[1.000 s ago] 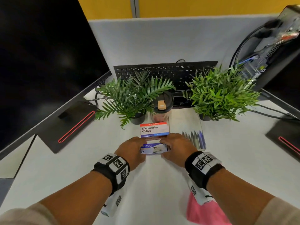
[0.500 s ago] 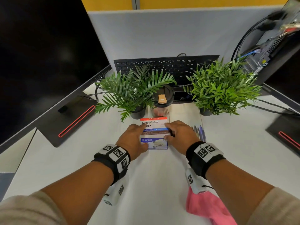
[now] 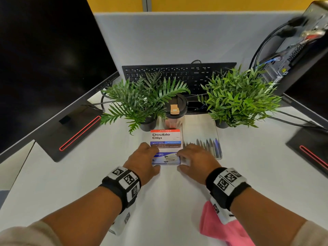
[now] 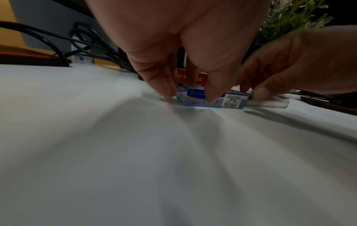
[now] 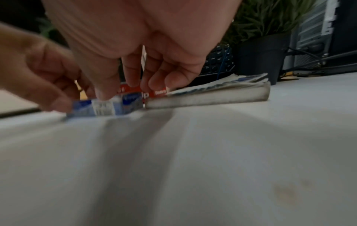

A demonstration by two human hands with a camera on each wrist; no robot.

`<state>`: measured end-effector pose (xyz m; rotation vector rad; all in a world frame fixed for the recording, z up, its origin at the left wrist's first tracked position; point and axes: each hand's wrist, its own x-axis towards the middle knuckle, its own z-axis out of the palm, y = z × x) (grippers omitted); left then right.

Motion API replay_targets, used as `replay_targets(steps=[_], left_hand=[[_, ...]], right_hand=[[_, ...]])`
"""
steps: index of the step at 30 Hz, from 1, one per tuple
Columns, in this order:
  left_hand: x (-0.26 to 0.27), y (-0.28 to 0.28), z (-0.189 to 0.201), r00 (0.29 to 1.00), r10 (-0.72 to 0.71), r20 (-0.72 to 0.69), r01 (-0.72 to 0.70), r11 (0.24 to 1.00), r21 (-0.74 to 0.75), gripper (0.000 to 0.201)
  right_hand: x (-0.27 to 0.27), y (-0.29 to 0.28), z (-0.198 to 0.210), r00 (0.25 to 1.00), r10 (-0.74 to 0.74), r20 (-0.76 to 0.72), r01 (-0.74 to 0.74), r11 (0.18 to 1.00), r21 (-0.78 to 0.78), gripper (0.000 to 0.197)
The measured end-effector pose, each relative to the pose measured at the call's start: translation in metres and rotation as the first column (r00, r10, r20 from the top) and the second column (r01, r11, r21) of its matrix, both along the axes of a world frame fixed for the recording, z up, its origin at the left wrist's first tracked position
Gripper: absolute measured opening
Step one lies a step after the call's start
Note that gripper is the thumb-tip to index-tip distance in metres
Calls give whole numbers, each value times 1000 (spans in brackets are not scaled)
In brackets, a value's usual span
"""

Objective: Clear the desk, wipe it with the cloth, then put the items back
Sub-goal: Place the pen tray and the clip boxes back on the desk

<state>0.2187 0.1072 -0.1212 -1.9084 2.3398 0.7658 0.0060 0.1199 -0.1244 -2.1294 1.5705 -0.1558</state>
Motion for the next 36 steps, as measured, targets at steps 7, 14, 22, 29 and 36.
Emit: replay_targets(steps=[7,14,22,29,36], left_hand=[[-30,55,26,987,-130,-90,129,992,-10,34],[-113,129,17,988,-77,-132,128,888,441,56],[-111,117,8,958,87,-273,83,829,553,27],[-58,112,13,813,376,-444,103,658,746,19],[-35,139,6,996,-82,-24,86,975,204,46]], right_hand=[[-57,44,34,993,-84,81,78,994,73,13],[-100,140,39,986,6,-169,69,897,437,26],[-86,181,21,927,-370,61,313,853,418,22],[-74,218,5,404,-791,459,365,600,712,29],[-28,211,3,756,-654,-2,653,755,58,46]])
